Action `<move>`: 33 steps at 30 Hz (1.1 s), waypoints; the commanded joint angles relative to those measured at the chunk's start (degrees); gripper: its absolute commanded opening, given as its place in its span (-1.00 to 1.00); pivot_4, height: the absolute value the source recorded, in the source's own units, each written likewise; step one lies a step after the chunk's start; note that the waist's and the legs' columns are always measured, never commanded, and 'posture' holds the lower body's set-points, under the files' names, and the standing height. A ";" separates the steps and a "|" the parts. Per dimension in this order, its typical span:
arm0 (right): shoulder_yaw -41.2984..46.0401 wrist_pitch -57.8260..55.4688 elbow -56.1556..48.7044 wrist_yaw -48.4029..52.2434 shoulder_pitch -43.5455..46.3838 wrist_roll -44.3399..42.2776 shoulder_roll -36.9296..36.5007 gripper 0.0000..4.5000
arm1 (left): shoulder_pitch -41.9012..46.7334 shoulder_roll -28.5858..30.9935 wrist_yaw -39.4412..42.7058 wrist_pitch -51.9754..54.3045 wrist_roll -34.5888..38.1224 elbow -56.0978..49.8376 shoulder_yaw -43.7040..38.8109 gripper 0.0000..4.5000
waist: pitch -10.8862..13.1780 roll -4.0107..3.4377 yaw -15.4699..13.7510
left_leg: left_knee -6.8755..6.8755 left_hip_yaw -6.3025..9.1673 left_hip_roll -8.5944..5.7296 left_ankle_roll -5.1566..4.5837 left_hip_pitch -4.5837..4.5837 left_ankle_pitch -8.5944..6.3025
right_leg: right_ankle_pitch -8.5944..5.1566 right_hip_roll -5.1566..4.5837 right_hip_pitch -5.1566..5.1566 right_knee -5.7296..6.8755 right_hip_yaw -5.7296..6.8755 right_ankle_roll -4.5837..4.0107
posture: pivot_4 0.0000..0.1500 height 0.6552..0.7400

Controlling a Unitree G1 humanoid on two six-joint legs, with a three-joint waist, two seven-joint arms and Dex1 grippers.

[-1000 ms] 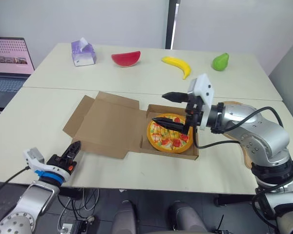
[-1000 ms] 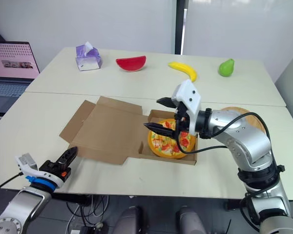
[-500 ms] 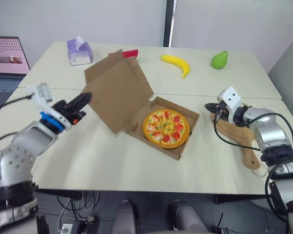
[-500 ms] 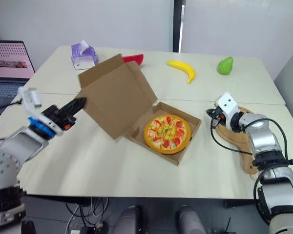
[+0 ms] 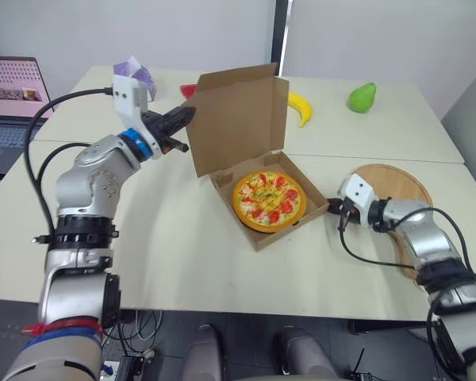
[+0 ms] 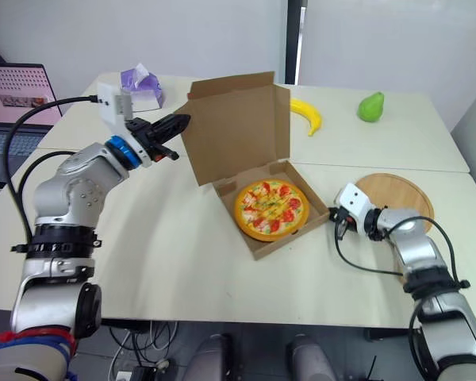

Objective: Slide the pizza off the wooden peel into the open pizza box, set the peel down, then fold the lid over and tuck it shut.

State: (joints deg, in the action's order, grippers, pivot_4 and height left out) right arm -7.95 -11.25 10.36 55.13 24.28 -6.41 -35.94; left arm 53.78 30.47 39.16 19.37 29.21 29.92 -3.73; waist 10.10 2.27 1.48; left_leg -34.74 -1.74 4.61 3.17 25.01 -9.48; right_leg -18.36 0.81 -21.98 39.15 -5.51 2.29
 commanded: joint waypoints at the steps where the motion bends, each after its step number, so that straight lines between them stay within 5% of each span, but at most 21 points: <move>1: -0.07 -8.32 -14.63 0.19 -2.92 -4.72 0.94 -0.98 | 5.31 -2.20 1.12 -8.66 -6.39 6.40 1.55 -1.00 | 0.01 -0.02 0.22 | -0.02 0.02 0.00 0.00 0.00 0.00 | 0.00 0.02 0.00 0.01 -0.02 0.01 | 1.00 1.00; 6: -0.63 -14.33 -22.26 -1.89 -4.52 -6.19 2.80 -0.98 | 9.47 -5.77 2.32 -14.62 -10.07 13.63 0.89 -1.00 | 0.01 -0.02 0.38 | -0.10 -0.01 -0.02 -0.01 0.00 0.00 | 0.05 0.02 0.00 0.04 -0.08 0.09 | 1.00 1.00; 14: 7.19 -10.98 -13.93 -10.98 2.51 -2.19 1.06 -0.98 | 12.31 -6.53 4.05 -17.35 -12.12 18.13 -1.04 -1.00 | 0.01 -0.02 0.13 | -0.12 -0.03 -0.04 -0.02 0.04 0.00 | 0.05 -0.01 -0.03 0.03 -0.06 0.10 | 1.00 1.00; 26: 14.03 -11.33 3.10 -26.09 23.66 -4.25 13.67 0.79 | 11.85 -7.51 3.97 -17.33 -13.47 16.73 -2.53 -1.00 | 0.02 -0.04 0.29 | -0.12 -0.07 -0.03 -0.01 0.08 0.01 | 0.04 -0.02 -0.21 0.35 -0.08 0.07 | 1.00 1.00; 30: 13.97 -9.50 7.74 -26.58 26.72 -4.20 14.28 0.79 | 11.84 -7.57 4.04 -17.34 -13.69 16.65 -2.89 -1.00 | 0.03 -0.05 0.13 | -0.12 -0.06 -0.03 -0.01 0.14 0.01 | 0.04 -0.02 -0.25 0.37 -0.05 0.06 | 1.00 1.00; 33: 14.06 -7.50 9.73 -26.52 27.78 -4.55 14.49 0.51 | 11.32 -7.48 4.17 -17.10 -13.66 15.95 -3.09 -1.00 | 0.03 -0.05 0.16 | -0.13 -0.06 -0.03 -0.02 0.17 0.01 | 0.04 -0.03 -0.27 0.38 -0.05 0.07 | 1.00 1.00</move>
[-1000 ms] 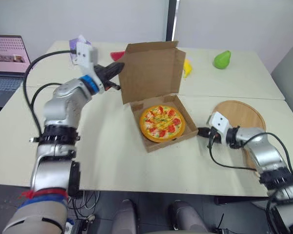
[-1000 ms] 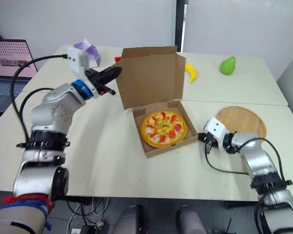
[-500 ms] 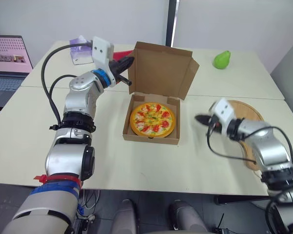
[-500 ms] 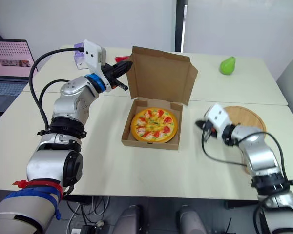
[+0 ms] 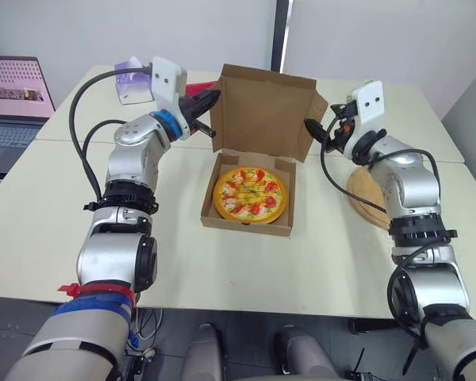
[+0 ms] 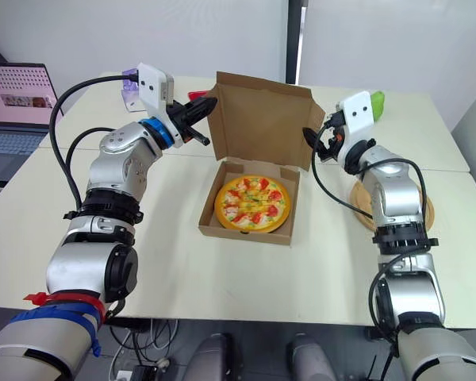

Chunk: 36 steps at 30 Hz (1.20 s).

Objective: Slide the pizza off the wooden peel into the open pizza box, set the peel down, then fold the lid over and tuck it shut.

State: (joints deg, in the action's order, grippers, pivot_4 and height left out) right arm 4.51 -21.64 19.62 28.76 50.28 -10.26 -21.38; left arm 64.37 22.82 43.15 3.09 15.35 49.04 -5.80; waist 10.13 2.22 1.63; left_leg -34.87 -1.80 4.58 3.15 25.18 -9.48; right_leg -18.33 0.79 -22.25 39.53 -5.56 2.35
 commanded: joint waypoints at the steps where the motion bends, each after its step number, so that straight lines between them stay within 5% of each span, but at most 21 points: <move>1: 1.48 3.36 0.86 -0.08 1.99 -0.74 -0.02 0.37 | 0.53 0.26 0.24 -0.64 0.24 -3.55 -1.07 -1.00 | 0.00 0.00 0.04 | 0.00 0.00 0.00 0.00 0.00 0.00 | 0.00 0.00 0.00 0.00 0.00 0.00 | 1.00 1.00; 10: 0.65 4.31 -0.08 0.29 3.15 -1.13 0.53 -0.99 | -0.11 0.83 0.21 0.16 0.05 -4.75 -1.25 -1.00 | 0.01 -0.01 0.16 | -0.01 0.00 0.01 0.00 0.00 0.00 | 0.00 0.01 -0.04 0.11 0.00 0.00 | 1.00 1.00; 22: -1.12 -1.54 -5.71 -2.47 6.16 0.04 2.97 -0.99 | 3.84 1.23 1.79 4.11 0.15 -5.16 -0.72 -1.00 | 0.02 -0.03 0.14 | -0.03 0.01 0.01 0.01 0.04 0.01 | 0.00 0.01 -0.10 0.22 0.02 -0.01 | 1.00 1.00; 36: -3.57 -13.68 -26.08 -11.15 -2.13 0.55 7.38 -0.99 | -7.30 1.96 -1.39 16.10 2.28 -28.26 -2.27 -1.00 | 0.02 -0.04 0.18 | -0.05 0.00 0.05 0.03 0.06 0.02 | -0.03 0.01 -0.17 0.40 0.01 -0.06 | 1.00 1.00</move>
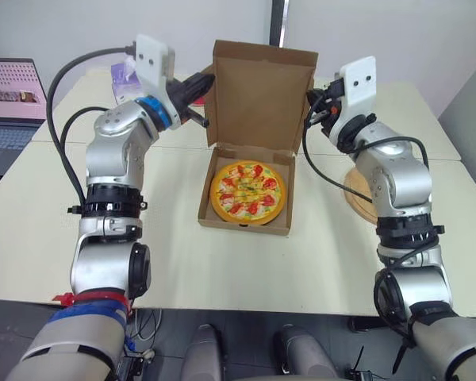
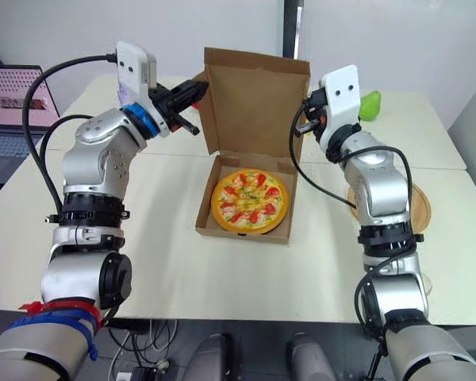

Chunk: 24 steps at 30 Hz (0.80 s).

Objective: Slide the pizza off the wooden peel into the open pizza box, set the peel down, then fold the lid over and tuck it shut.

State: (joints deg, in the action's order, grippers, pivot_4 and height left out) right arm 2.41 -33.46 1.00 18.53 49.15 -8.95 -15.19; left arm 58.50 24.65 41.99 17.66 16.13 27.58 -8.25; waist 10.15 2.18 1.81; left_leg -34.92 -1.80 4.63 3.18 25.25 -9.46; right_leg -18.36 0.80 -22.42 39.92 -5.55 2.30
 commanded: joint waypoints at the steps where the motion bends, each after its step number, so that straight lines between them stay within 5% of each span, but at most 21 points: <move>1: -1.77 -2.91 -9.24 -1.44 -2.10 -0.82 1.67 -0.99 | -3.02 0.19 -0.65 2.44 1.57 -9.00 0.20 -1.00 | 0.00 0.00 0.00 | 0.00 0.00 0.00 0.00 0.00 0.00 | 0.00 0.00 0.00 0.00 0.00 0.00 | 1.00 1.00; 12: -4.13 -9.81 -20.66 -6.11 -9.99 -1.25 7.75 -0.99 | -17.46 -0.84 -6.81 8.60 4.80 -29.18 -2.20 -1.00 | -0.02 0.00 -0.01 | -0.02 0.03 0.01 0.01 0.01 0.00 | 0.00 0.00 0.00 0.01 0.01 0.00 | 1.00 1.00; 24: -5.54 -13.43 -31.14 -6.53 -22.15 -4.25 10.58 -0.99 | -35.72 -4.65 -12.72 3.31 3.40 -43.68 -1.23 -1.00 | -0.06 0.02 0.07 | 0.00 0.03 0.02 0.00 -0.20 0.00 | -0.01 0.00 0.18 0.00 -0.02 -0.01 | 1.00 1.00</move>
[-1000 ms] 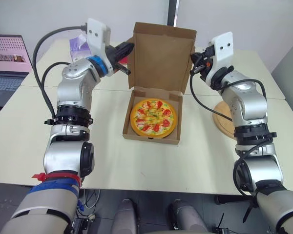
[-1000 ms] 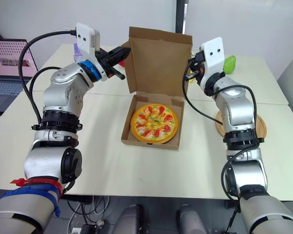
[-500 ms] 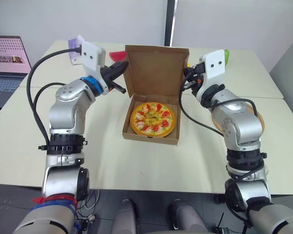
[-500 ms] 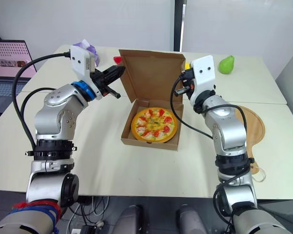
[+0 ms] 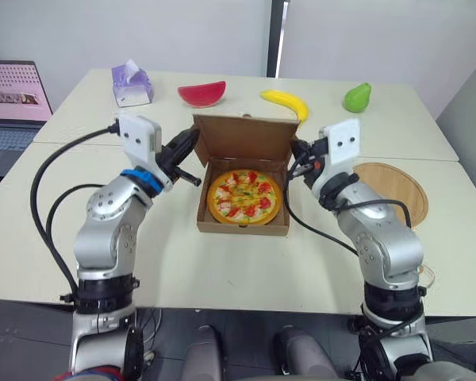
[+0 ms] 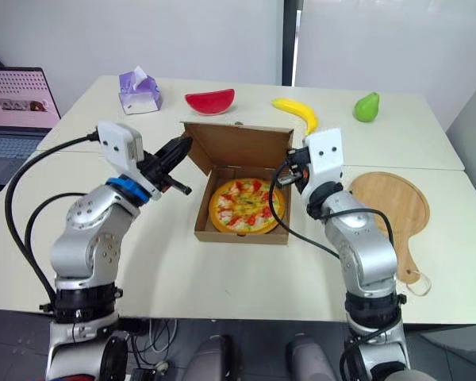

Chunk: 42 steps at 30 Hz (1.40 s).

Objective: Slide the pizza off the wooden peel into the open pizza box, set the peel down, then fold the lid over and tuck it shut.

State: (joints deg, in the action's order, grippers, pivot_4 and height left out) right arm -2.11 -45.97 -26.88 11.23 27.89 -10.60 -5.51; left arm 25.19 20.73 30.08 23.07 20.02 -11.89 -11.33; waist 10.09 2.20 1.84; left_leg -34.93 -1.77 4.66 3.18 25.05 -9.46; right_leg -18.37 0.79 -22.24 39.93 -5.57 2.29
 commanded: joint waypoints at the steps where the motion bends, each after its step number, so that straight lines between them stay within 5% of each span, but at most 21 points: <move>1: -1.07 -1.07 -3.48 0.83 -1.41 -2.74 0.93 -0.99 | -3.71 -1.21 -1.46 -2.40 -0.64 -4.99 2.09 -1.00 | 0.00 0.00 0.03 | 0.01 0.00 0.00 0.00 -0.02 0.00 | 0.00 0.00 0.01 0.01 -0.01 0.00 | 1.00 1.00; 14: -1.47 0.53 -6.64 2.73 -8.63 -6.18 -0.14 -0.99 | -14.68 -2.54 -4.86 -7.74 -3.35 -10.35 4.95 -1.00 | -0.02 0.02 0.10 | 0.04 0.03 0.01 -0.01 -0.05 0.00 | -0.02 0.01 0.02 -0.01 0.00 -0.03 | 1.00 1.00; 23: 0.41 1.04 -1.74 2.71 -2.92 -5.66 -1.92 -0.99 | 0.55 -2.94 -7.84 -5.75 -3.70 -2.50 4.97 -1.00 | -0.02 0.03 0.17 | 0.01 0.04 -0.05 -0.01 -0.05 0.00 | -0.02 0.02 0.05 -0.05 -0.02 -0.02 | 1.00 1.00; 33: 4.19 7.18 21.52 8.21 18.84 -4.53 -9.49 -0.99 | 24.08 0.78 1.71 -4.36 -1.27 25.08 4.15 -1.00 | -0.01 0.03 0.01 | 0.11 0.07 -0.07 -0.03 0.03 -0.01 | -0.02 0.08 -0.04 -0.20 -0.01 -0.03 | 1.00 1.00; 42: 4.69 12.40 35.08 8.43 26.67 -2.64 -10.18 -0.99 | 35.08 -3.02 2.95 -5.83 -1.09 41.76 2.90 -1.00 | 0.00 0.01 -0.03 | 0.09 0.09 -0.06 -0.03 0.30 -0.01 | -0.02 0.04 -0.14 -0.38 0.07 -0.03 | 1.00 1.00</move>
State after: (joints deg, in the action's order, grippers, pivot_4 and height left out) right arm 2.20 -36.12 8.62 19.12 51.94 -13.52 -15.37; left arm 57.75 18.65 32.06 18.57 17.98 29.77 -8.92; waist 10.09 2.21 1.81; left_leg -34.85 -1.69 4.59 3.15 25.35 -9.47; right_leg -18.39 0.83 -22.38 39.55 -5.51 2.26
